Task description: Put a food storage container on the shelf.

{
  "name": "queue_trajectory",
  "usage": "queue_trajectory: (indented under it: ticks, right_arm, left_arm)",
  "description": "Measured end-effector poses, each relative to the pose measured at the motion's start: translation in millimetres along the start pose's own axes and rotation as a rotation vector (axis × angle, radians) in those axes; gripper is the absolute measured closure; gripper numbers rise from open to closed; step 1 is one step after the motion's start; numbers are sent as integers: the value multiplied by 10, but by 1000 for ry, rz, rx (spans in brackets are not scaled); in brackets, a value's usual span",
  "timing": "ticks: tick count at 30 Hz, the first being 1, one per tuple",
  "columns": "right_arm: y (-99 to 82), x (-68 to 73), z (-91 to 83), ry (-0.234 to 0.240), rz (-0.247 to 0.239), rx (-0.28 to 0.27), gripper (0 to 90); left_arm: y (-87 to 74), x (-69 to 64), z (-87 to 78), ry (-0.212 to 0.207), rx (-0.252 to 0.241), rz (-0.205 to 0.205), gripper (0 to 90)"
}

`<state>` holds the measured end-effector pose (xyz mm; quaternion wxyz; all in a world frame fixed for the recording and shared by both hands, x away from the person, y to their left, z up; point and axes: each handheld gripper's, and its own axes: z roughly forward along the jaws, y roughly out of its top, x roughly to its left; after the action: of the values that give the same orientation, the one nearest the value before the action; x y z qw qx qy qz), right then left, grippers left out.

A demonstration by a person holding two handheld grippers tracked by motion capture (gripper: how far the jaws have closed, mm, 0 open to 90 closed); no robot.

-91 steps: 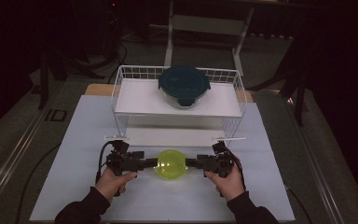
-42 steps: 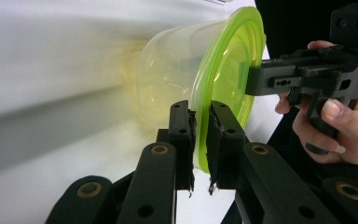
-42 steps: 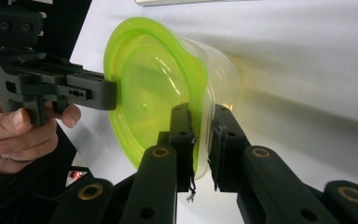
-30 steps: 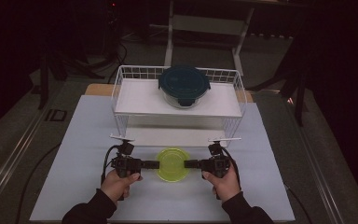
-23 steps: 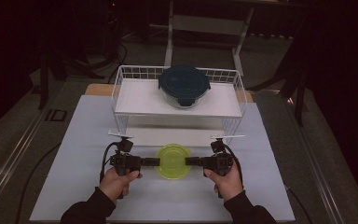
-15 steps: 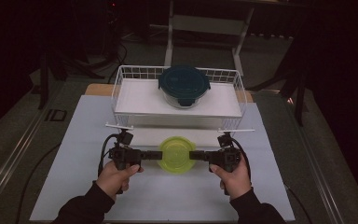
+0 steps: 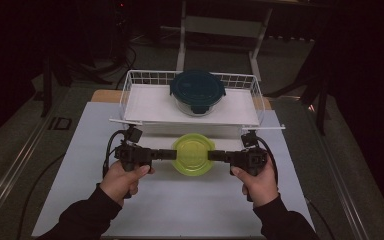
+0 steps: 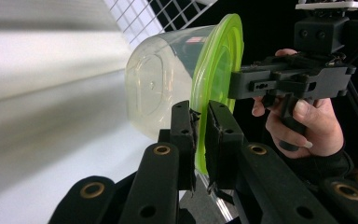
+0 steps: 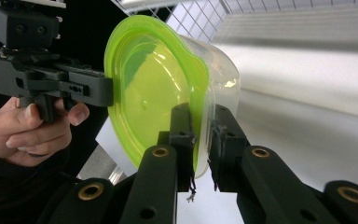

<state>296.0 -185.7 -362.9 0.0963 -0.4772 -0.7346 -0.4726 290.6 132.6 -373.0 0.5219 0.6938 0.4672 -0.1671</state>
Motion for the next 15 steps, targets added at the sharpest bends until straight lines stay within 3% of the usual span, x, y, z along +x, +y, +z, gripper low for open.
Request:
queue_trajectory:
  ticks: [10,15]
  right_arm:
    - [268,173,-144,-10,-34,-40,808]
    - [500,287,-272,-15,-60,-76,808]
  left_arm:
    - [282,-202,-124,1,-26,34,815]
    - [527,-385,-206,16,-53,81,815]
